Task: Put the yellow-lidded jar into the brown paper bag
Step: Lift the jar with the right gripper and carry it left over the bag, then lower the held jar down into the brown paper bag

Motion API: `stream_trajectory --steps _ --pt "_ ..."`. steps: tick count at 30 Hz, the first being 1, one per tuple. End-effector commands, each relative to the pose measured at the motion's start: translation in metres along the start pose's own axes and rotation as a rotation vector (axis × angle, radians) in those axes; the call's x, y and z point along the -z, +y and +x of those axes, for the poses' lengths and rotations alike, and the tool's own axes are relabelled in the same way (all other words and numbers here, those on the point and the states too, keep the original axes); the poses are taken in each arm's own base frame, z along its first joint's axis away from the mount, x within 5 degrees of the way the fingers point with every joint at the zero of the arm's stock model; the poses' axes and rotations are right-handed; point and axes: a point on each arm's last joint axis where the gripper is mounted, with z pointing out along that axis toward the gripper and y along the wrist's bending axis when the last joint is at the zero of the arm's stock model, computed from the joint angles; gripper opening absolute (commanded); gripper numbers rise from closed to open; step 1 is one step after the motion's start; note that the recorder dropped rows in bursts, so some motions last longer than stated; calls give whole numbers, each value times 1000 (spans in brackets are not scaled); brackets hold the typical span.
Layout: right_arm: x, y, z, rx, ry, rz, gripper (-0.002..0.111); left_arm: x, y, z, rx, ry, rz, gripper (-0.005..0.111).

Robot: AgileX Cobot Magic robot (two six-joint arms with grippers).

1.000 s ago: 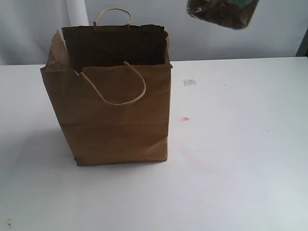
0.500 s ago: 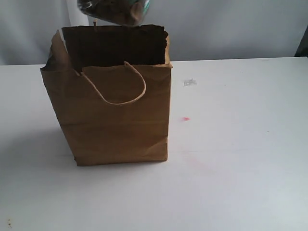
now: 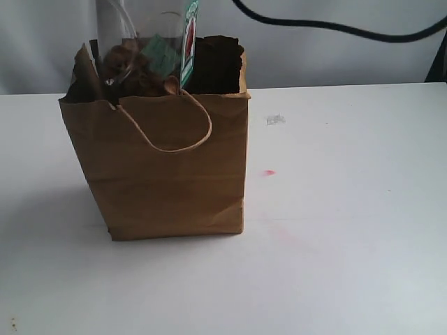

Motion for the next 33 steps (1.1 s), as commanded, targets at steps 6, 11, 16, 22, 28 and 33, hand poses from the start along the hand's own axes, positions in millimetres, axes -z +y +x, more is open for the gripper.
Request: stream_trajectory --steps 6,11,16,22,28,33 --pt "-21 -1 19 31 92 14 0 0 -1 -1 6 -8 8 1" --pt "-31 -4 32 53 175 32 0 0 -1 -1 6 -8 8 1" --pt "-42 -5 47 64 248 42 0 0 -1 -1 6 -8 8 1" --pt "-55 -7 64 73 330 54 0 0 -1 -1 6 -8 8 1" --pt "-69 -9 82 74 402 60 0 0 -1 -1 6 -8 8 1" --pt "-77 -10 94 85 451 60 0 0 -1 -1 6 -8 8 1"
